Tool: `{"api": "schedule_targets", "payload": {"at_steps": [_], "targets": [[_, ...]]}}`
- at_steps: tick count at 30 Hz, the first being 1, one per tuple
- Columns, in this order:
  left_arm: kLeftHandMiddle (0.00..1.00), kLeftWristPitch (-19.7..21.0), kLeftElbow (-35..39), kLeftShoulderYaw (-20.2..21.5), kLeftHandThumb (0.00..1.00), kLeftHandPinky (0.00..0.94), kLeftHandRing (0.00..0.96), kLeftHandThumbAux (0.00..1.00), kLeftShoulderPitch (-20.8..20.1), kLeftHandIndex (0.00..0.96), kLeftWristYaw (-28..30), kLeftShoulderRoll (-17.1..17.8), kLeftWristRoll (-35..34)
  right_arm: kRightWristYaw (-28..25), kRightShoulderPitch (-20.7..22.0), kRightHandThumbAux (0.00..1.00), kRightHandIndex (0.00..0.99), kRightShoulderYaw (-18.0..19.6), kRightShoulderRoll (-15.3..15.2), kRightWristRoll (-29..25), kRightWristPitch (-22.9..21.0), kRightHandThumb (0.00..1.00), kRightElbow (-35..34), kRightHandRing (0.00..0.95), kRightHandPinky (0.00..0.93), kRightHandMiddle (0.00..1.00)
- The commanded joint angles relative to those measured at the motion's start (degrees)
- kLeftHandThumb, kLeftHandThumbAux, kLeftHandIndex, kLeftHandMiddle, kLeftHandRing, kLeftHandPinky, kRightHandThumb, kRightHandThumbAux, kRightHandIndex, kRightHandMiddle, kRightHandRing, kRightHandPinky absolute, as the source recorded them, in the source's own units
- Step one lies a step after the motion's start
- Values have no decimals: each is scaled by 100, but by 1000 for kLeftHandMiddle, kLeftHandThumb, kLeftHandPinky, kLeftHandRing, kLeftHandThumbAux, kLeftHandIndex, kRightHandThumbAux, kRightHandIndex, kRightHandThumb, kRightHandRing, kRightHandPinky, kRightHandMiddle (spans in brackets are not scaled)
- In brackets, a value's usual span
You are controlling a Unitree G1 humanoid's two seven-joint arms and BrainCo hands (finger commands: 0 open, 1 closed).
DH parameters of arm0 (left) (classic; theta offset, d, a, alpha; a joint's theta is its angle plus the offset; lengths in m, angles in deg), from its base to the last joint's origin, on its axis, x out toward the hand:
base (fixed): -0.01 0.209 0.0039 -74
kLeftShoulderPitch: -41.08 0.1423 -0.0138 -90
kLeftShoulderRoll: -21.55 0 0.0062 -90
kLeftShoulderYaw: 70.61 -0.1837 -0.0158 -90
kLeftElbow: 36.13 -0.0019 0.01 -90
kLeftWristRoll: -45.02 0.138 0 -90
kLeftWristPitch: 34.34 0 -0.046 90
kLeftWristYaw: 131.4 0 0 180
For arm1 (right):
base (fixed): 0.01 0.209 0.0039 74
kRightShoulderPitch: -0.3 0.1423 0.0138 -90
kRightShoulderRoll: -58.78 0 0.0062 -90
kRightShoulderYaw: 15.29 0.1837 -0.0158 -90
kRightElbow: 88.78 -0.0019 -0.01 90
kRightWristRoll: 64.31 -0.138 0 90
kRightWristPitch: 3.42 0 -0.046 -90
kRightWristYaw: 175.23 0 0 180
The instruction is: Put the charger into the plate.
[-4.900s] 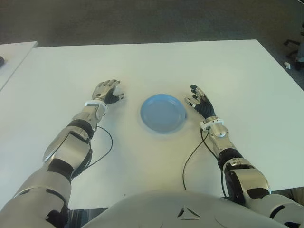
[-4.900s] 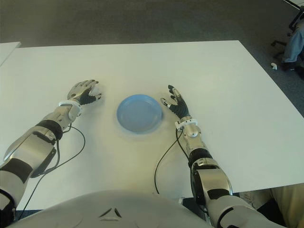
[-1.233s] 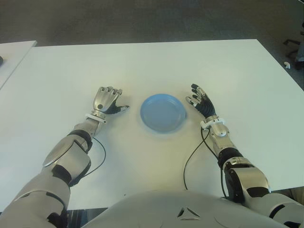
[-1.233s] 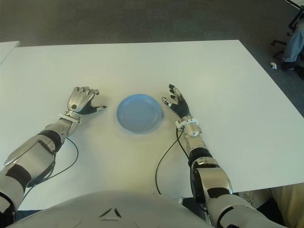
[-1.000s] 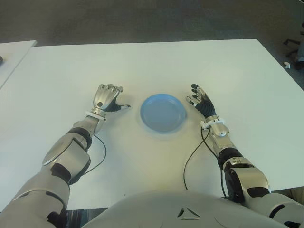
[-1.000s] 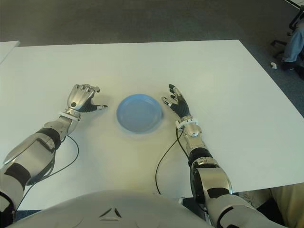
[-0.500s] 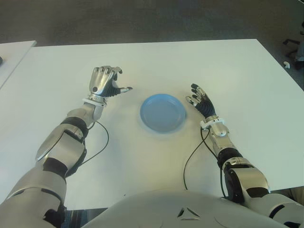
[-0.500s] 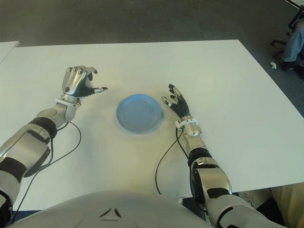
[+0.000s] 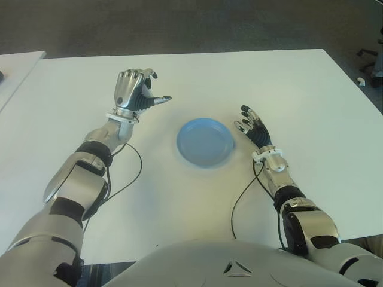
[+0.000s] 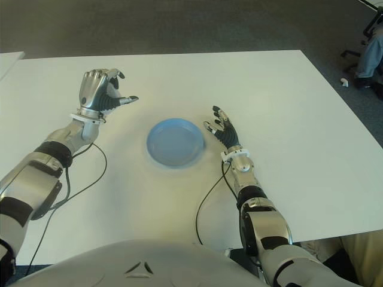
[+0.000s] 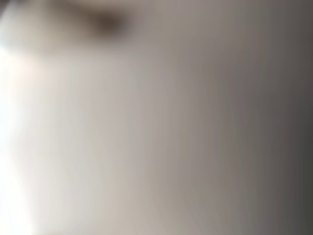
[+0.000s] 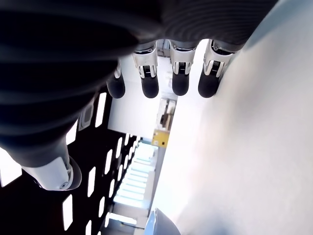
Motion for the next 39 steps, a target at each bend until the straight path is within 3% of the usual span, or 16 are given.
{"api": "schedule_targets", "payload": {"at_steps": [1, 9, 23, 31, 39], "targets": [[870, -169, 298, 131, 749, 858, 865, 697, 52, 442, 312, -9, -101, 18, -83, 599, 2, -69, 41, 82, -215, 93, 135, 42, 18, 56], [874, -234, 785, 298, 749, 864, 868, 697, 207, 442, 761, -92, -218, 23, -64, 610, 0, -65, 45, 90, -204, 92, 157, 38, 21, 51], [878, -90, 1935, 645, 750, 863, 867, 696, 675, 442, 2426, -461, -873, 42, -12, 592, 1, -69, 49, 105, -221, 81, 233, 47, 46, 57], [883, 1, 2275, 679, 750, 864, 871, 695, 765, 442, 2874, -886, -911, 80, 21, 594, 0, -76, 64, 114, -297, 77, 273, 50, 38, 59], [886, -21, 2171, 622, 750, 872, 875, 696, 705, 442, 3015, -1224, -787, 73, 57, 612, 0, -36, 96, 51, -473, 71, 313, 45, 38, 51]]}}
